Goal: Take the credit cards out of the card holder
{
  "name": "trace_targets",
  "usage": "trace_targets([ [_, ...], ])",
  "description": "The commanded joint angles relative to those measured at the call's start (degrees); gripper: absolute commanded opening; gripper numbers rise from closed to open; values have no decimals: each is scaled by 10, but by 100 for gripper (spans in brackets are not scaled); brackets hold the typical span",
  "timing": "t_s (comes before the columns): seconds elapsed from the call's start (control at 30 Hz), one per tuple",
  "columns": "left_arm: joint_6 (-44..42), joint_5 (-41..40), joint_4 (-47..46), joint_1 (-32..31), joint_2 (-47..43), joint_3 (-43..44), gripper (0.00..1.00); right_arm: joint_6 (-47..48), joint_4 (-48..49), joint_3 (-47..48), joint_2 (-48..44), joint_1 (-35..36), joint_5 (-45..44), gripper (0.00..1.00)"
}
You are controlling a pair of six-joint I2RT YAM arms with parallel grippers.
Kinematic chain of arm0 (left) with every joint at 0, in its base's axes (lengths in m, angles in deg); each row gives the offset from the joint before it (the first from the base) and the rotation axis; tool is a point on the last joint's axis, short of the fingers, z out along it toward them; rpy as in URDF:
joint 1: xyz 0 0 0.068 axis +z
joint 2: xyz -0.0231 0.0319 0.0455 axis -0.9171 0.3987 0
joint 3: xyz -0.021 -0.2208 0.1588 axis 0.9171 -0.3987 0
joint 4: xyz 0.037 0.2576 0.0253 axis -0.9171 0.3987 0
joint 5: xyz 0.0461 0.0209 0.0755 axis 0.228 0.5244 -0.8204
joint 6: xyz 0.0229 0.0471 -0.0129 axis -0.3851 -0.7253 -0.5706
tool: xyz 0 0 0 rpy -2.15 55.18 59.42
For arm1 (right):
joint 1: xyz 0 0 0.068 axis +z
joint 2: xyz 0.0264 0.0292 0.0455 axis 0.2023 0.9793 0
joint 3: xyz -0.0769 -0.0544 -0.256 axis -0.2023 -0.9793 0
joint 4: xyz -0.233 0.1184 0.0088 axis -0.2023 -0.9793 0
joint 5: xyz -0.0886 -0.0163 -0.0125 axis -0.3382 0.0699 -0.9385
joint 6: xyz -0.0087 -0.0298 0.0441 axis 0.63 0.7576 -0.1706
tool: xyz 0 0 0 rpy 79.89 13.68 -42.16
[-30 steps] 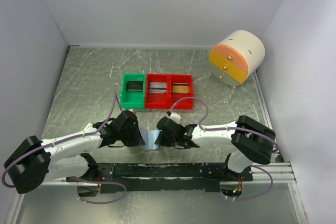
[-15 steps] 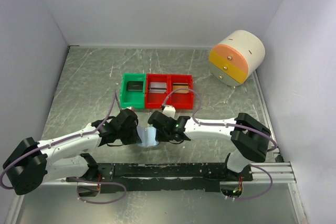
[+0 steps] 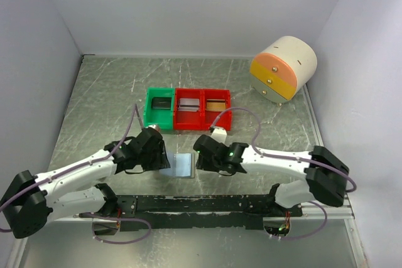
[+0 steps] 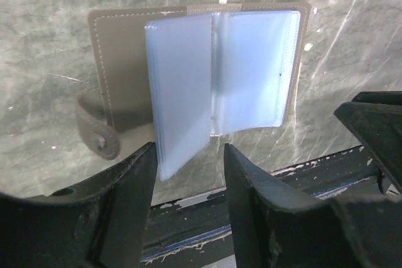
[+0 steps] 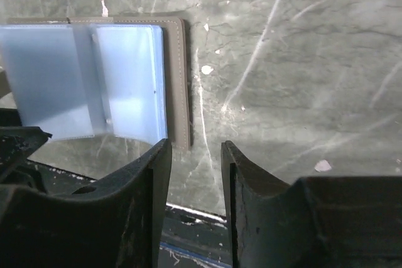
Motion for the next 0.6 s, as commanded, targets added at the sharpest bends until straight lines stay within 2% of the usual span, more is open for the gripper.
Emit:
trace_targets([
  [0.0, -7, -50, 77, -2, -33, 46, 58, -22, -10, -19, -73, -15, -36, 39],
  [0.23, 15, -136, 174, -2, -64, 100, 63, 29, 88, -48, -136, -37, 7, 40],
  [0.4, 11, -191, 232, -2, -80, 157, 71, 93, 199, -64, -147, -38, 48, 50],
  [0.47, 5, -215, 249, -2, -91, 180, 82, 108, 239, -65, -133, -38, 76, 53],
  [0.57, -6, -255, 274, -2, -101, 220, 92, 126, 268, -48, -92, -37, 119, 55],
])
